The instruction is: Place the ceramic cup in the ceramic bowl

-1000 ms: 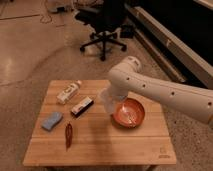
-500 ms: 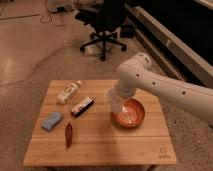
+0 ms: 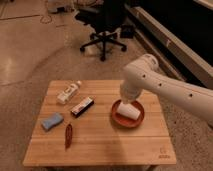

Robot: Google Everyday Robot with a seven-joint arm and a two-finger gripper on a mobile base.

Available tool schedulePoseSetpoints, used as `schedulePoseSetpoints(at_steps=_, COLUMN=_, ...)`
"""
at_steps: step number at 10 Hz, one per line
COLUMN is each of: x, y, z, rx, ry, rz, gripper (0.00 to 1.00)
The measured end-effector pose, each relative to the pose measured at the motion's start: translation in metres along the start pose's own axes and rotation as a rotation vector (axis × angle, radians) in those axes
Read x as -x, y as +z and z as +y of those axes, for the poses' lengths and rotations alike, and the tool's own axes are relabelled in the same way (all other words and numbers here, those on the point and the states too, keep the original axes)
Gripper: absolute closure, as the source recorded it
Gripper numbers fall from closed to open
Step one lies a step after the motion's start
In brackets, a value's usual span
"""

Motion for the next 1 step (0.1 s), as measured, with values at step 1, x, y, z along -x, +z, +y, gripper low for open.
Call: schedulePoseSetpoints(at_steps=1, x=0.0014, y=0.0017, z=-0.0005, rx=0.000, ry=-0.001, rz=0.001, gripper=0.69)
